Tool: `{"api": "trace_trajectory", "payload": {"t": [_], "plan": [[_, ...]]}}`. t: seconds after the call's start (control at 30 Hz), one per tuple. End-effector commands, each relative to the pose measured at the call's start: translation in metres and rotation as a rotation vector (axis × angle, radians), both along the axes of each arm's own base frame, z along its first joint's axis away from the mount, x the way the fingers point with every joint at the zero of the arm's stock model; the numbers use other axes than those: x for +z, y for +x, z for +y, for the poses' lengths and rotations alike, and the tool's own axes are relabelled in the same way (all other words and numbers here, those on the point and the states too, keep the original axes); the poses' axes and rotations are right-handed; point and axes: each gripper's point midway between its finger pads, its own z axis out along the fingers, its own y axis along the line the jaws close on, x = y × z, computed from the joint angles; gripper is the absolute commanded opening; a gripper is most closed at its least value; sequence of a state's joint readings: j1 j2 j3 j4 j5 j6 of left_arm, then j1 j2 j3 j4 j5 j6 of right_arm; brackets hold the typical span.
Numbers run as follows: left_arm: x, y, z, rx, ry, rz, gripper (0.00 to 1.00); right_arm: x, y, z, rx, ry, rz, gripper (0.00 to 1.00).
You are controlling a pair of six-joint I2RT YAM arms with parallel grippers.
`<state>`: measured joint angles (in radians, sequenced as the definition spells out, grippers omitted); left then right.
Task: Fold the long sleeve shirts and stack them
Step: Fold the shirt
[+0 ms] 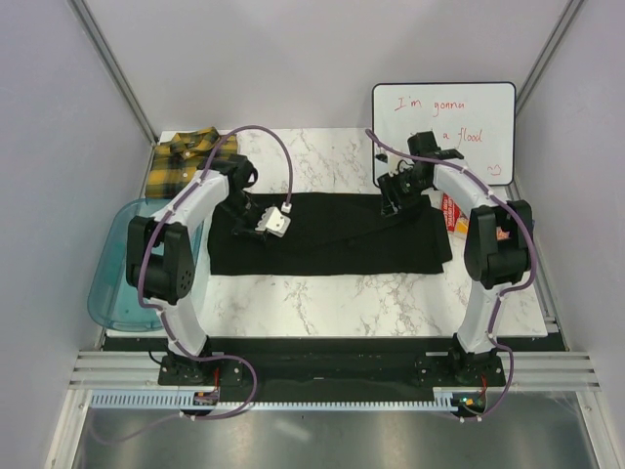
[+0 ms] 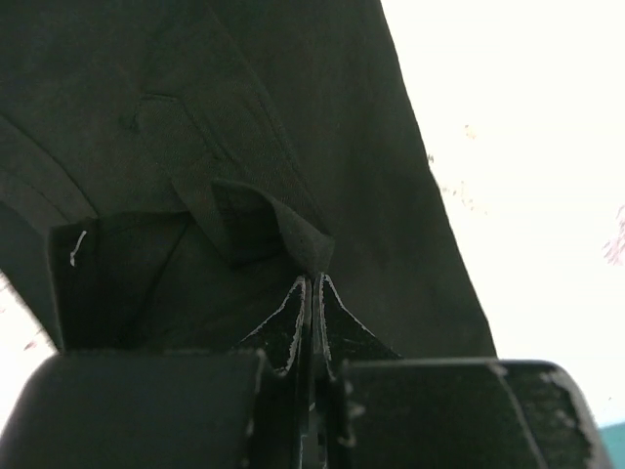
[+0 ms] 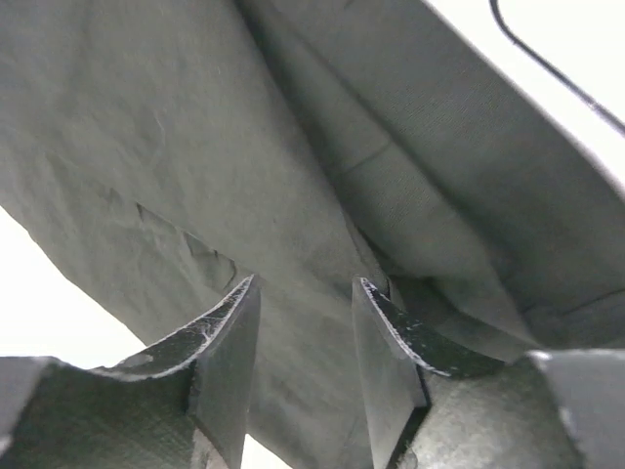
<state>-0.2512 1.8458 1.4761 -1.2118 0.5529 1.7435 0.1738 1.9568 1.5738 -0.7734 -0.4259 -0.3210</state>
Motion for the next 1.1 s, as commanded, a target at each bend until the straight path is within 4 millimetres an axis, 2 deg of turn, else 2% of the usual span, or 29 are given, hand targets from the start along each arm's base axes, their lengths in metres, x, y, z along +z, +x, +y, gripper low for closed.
{"api": "trace_trajectory", "payload": {"t": [0.0, 0.17, 0.3, 0.33, 0.37, 0.47, 0.53, 0.63, 0.77, 0.87, 0.97, 1.03, 1.07], "plan": [[0.019, 0.005, 0.015, -0.077, -0.011, -0.128, 0.02, 0.003, -0.015, 0.005, 0.042, 0.039, 0.014, 0.48], [0.017, 0.008, 0.028, -0.06, -0.008, -0.131, 0.02, -0.009, -0.024, 0.003, 0.05, 0.031, 0.042, 0.41], [0.003, 0.007, 0.039, -0.049, 0.004, -0.127, 0.08, -0.019, -0.033, 0.002, 0.049, 0.025, 0.075, 0.34], [0.002, 0.01, 0.041, -0.036, 0.003, -0.139, 0.12, -0.021, -0.035, 0.002, 0.049, 0.023, 0.081, 0.34], [-0.003, 0.009, 0.044, -0.02, 0.009, -0.138, 0.28, -0.025, -0.04, 0.0, 0.048, 0.016, 0.091, 0.33], [-0.001, 0.017, 0.047, 0.038, 0.0, -0.156, 0.41, -0.028, -0.04, -0.004, 0.042, -0.005, 0.084, 0.32], [0.005, 0.021, 0.05, 0.105, -0.013, -0.151, 0.43, -0.025, -0.035, -0.009, 0.026, -0.033, 0.059, 0.31], [0.028, 0.032, 0.057, 0.235, -0.068, -0.151, 0.43, -0.008, -0.026, -0.01, 0.015, -0.039, 0.005, 0.31], [0.07, 0.052, 0.063, 0.445, -0.176, -0.134, 0.44, 0.017, -0.014, -0.017, -0.015, -0.069, -0.073, 0.31], [0.08, 0.061, 0.063, 0.547, -0.192, -0.118, 0.46, 0.029, -0.012, -0.019, -0.032, -0.077, -0.11, 0.31], [0.074, 0.071, 0.064, 0.64, -0.184, -0.089, 0.46, 0.031, -0.016, -0.013, -0.033, -0.072, -0.106, 0.31], [0.051, 0.083, 0.07, 0.708, -0.099, -0.101, 0.4, 0.022, -0.02, -0.011, -0.034, -0.086, -0.088, 0.31], [0.043, 0.083, 0.064, 0.728, -0.072, -0.085, 0.38, 0.017, -0.023, -0.005, -0.02, -0.101, -0.078, 0.31]]}}
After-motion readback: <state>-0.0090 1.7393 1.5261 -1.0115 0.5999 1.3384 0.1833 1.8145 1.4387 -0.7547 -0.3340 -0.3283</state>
